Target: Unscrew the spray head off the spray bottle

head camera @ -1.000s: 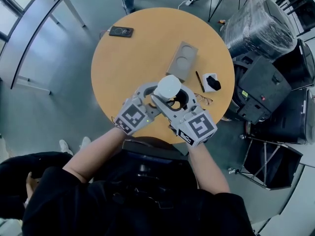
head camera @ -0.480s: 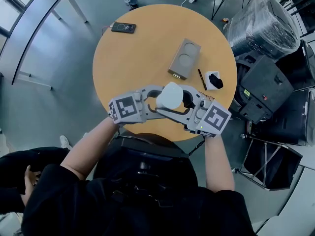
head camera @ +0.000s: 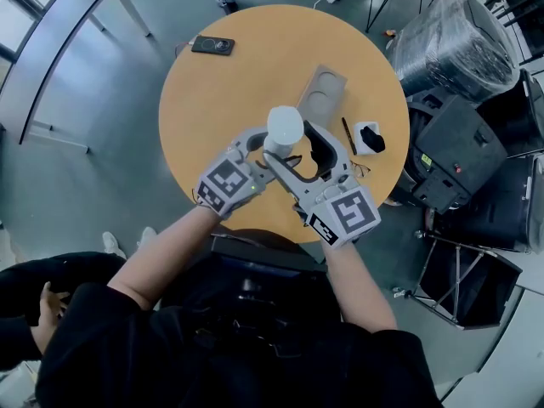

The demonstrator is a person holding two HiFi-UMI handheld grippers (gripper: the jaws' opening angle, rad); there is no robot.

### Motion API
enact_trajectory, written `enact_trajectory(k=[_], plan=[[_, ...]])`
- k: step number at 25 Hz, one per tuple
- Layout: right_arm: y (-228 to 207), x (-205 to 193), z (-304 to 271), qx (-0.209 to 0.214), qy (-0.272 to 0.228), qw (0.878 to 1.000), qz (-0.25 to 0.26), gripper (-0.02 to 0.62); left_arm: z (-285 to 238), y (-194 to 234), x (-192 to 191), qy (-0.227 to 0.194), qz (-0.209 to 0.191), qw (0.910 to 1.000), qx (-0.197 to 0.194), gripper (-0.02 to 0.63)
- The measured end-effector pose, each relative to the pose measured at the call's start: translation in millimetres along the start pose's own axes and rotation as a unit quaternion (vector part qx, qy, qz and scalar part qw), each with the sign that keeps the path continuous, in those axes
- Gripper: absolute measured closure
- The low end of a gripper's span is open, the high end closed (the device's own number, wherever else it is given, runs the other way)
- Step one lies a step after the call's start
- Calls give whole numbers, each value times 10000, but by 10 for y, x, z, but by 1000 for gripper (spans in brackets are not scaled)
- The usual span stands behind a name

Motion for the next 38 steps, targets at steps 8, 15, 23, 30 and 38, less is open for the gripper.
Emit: enact_trajectory(k=[8, 15, 23, 30, 38], plan=[[-13, -2, -138, -598, -143, 9977, 270, 324, -123, 15, -9, 115, -55, 9994, 323, 299], [-25, -5, -98, 348, -354, 9979, 423, 382, -75, -16, -27, -31, -83, 9992, -380, 301], [63, 170, 39, 2336, -925, 9679, -2, 383, 162, -204, 121, -99, -564, 9810, -1853, 301], [121, 282, 66, 2408, -864, 9664, -264, 387, 262, -256, 89, -89, -649, 9796, -1899, 301], [118, 492, 219, 2328, -895, 9684, 73, 387, 198, -374, -37, -107, -576, 9817, -1813, 301]])
Point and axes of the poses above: the fingertips, and each gripper's own axes: z backward along the fingers, y to its left, x out of its top, the point moved 6 cm from there along z, backward along the fingers, and after that the axes turned 4 degrees about z, right-handed, at the moved point
